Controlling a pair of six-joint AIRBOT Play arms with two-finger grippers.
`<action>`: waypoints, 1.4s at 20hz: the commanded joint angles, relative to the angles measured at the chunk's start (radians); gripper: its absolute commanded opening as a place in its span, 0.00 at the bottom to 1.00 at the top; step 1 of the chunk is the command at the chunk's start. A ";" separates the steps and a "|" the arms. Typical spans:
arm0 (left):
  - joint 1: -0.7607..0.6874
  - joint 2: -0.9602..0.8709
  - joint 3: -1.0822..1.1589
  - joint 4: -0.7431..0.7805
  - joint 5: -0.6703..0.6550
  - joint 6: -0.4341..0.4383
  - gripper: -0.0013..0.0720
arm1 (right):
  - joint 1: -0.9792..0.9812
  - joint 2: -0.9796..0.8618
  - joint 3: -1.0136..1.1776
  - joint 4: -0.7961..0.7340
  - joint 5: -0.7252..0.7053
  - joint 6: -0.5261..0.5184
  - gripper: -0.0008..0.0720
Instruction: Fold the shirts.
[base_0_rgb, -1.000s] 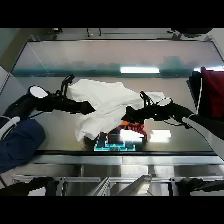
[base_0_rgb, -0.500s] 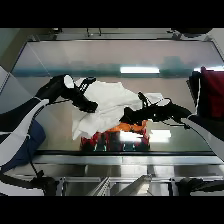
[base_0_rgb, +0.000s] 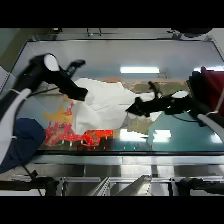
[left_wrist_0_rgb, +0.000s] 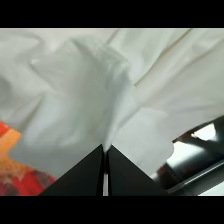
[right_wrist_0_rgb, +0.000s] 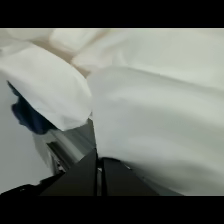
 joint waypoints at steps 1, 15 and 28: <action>0.151 0.176 0.084 -0.278 -0.042 0.040 0.05 | -0.182 0.219 0.079 0.160 0.224 -0.085 0.03; 0.930 0.750 0.504 -0.829 0.162 0.219 0.05 | -0.593 0.897 0.446 0.166 0.172 -0.001 0.03; 0.217 -0.021 0.135 -0.460 0.256 0.333 0.05 | -0.265 0.423 -0.184 0.065 -0.222 -0.225 0.03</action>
